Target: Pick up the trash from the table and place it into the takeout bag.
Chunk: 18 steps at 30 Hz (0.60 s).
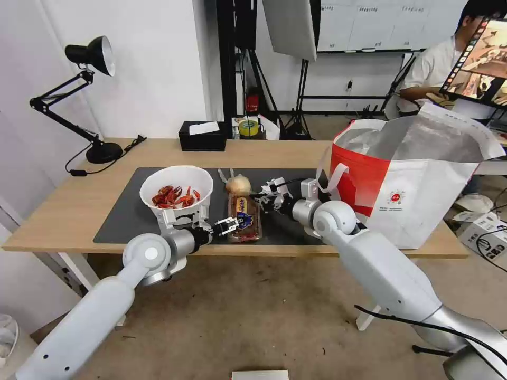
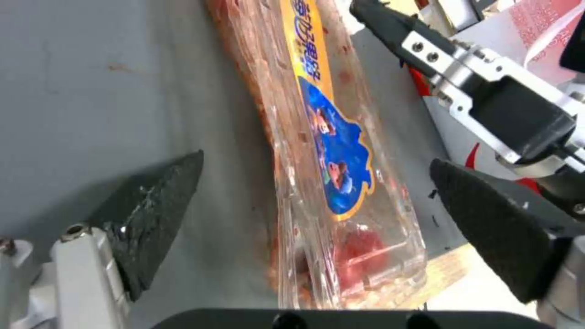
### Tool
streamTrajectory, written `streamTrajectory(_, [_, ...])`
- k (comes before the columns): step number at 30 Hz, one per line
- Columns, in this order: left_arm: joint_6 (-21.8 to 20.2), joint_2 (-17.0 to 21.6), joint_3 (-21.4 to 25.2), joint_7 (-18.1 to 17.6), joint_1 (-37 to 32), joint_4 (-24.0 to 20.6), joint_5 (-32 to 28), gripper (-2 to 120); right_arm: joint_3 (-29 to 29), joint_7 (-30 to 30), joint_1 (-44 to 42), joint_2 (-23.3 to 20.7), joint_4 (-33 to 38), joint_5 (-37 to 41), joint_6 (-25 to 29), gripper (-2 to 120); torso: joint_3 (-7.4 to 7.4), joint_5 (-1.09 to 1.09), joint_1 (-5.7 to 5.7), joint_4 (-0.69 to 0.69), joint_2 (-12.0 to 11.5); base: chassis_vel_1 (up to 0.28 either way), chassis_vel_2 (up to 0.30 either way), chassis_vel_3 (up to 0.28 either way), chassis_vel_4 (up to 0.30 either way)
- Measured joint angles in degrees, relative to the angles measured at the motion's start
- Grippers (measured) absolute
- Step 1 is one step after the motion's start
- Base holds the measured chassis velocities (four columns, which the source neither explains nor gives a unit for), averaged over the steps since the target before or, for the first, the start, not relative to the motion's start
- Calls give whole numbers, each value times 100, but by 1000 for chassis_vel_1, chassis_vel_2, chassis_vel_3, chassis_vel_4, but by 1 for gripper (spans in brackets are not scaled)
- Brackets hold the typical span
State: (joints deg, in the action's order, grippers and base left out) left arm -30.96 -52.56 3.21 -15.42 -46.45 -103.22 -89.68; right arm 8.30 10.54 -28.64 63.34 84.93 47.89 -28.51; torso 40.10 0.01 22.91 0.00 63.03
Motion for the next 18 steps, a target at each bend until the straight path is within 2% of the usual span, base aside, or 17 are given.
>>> streamTrajectory(6, [5,-26,-62,1,42,33,9,100,-29,-3,-29,1,-6,-2,3,0,0,0,0,1,0,0,0,0,0])
streamTrajectory(9, [9,-29,-82,5,63,50,15,96,-34,-3,-25,1,-13,-2,4,0,0,0,0,1,0,0,0,0,0])
streamTrajectory(11, [17,-34,-93,-8,72,70,23,84,-43,-6,-12,2,-16,1,5,0,0,-1,0,1,0,0,0,0,0])
streamTrajectory(13, [19,-34,-94,-9,72,71,24,82,-43,-6,-12,2,-16,1,5,0,0,-1,0,1,0,0,0,0,0])
streamTrajectory(15, [19,-33,-100,-9,64,72,24,70,-49,-8,-21,10,-16,1,6,0,1,-1,0,0,0,0,0,0,0])
streamTrajectory(16, [19,-33,-100,-9,64,72,24,70,-49,-8,-21,10,-16,1,6,0,1,-1,0,0,0,0,0,0,0])
streamTrajectory(18, [9,-24,-101,-10,61,71,24,60,-51,-13,-23,28,-21,1,7,0,1,-2,0,-1,0,0,0,0,0])
